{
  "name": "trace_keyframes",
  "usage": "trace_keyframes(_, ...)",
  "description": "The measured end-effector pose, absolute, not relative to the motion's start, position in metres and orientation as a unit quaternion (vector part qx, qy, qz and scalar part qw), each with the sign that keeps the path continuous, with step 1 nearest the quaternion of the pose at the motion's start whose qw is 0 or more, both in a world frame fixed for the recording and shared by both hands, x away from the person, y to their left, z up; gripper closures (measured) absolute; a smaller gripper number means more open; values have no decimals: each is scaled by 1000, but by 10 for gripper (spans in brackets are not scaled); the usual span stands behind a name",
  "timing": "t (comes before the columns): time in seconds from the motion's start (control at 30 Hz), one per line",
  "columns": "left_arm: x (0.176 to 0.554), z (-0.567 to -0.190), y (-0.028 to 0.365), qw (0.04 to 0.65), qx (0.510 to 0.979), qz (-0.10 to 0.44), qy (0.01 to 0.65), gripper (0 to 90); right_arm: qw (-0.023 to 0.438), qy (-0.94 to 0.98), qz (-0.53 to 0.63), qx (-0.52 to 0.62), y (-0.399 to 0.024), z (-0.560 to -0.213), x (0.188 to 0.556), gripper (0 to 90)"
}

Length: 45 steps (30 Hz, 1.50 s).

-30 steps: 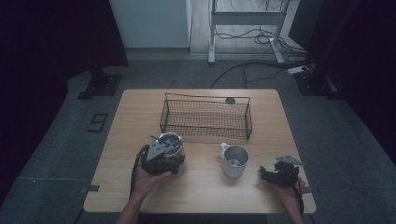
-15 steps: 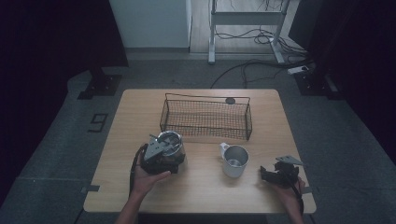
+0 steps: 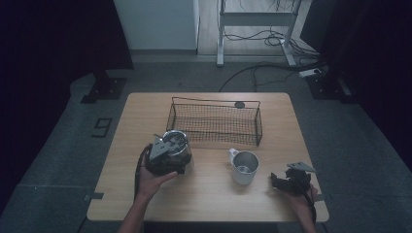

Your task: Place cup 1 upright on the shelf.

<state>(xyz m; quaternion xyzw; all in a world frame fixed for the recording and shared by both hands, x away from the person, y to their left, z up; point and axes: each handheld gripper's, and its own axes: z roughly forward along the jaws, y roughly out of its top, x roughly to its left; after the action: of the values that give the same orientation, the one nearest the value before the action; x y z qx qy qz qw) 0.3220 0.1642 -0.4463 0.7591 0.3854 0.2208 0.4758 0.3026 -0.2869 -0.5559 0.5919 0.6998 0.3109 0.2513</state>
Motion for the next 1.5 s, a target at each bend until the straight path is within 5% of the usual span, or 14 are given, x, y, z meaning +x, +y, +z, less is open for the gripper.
trace_keyframes(1.5, 347, -407, 164, 490, 751, 242, 369, 40, 254, 699, 310, 593, -286, -556, 303, 103)
